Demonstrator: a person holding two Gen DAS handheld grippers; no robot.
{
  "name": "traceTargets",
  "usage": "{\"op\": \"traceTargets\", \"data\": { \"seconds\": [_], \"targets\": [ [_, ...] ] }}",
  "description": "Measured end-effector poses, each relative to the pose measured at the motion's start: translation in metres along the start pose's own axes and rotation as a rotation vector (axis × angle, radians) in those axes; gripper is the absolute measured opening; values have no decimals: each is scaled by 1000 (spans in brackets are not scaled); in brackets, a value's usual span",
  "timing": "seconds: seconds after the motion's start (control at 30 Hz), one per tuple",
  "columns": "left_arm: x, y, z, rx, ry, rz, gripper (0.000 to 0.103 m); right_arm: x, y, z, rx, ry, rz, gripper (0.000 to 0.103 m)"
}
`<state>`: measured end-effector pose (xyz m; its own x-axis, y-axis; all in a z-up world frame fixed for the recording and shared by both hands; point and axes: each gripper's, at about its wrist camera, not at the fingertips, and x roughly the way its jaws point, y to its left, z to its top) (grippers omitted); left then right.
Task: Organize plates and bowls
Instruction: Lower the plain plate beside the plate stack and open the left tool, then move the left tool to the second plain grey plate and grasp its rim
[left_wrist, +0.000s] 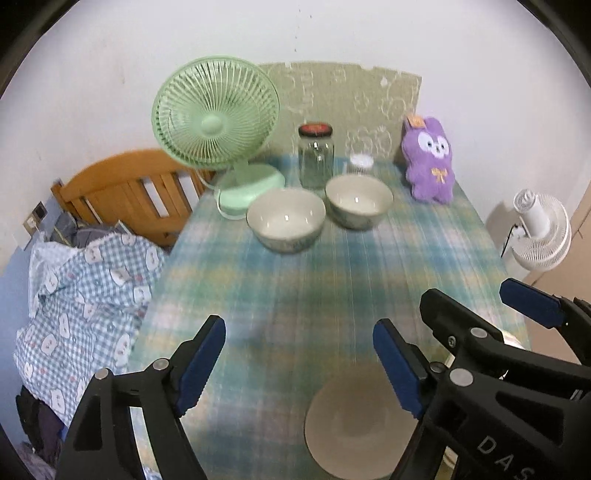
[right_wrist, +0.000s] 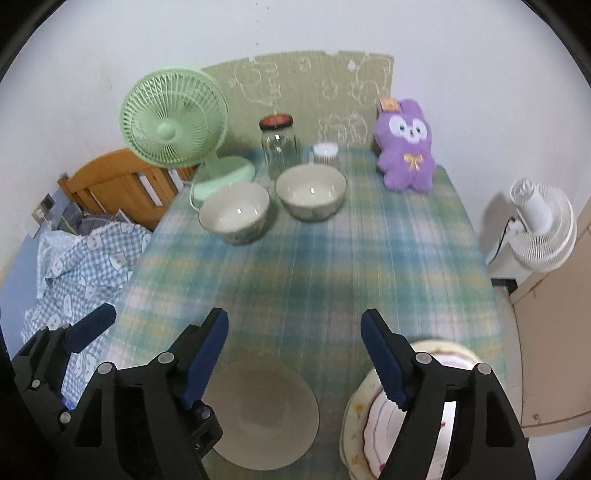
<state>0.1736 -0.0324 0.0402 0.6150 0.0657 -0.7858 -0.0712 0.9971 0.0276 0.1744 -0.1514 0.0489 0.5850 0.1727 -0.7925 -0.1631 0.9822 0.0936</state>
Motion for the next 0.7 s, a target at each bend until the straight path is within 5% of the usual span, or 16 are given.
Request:
{"op": "traceTargets", "data": {
  "seconds": [0.7],
  "targets": [
    [93,55,101,107,5,-69,83,86,48,104,65,-26,-69,77]
  ]
}}
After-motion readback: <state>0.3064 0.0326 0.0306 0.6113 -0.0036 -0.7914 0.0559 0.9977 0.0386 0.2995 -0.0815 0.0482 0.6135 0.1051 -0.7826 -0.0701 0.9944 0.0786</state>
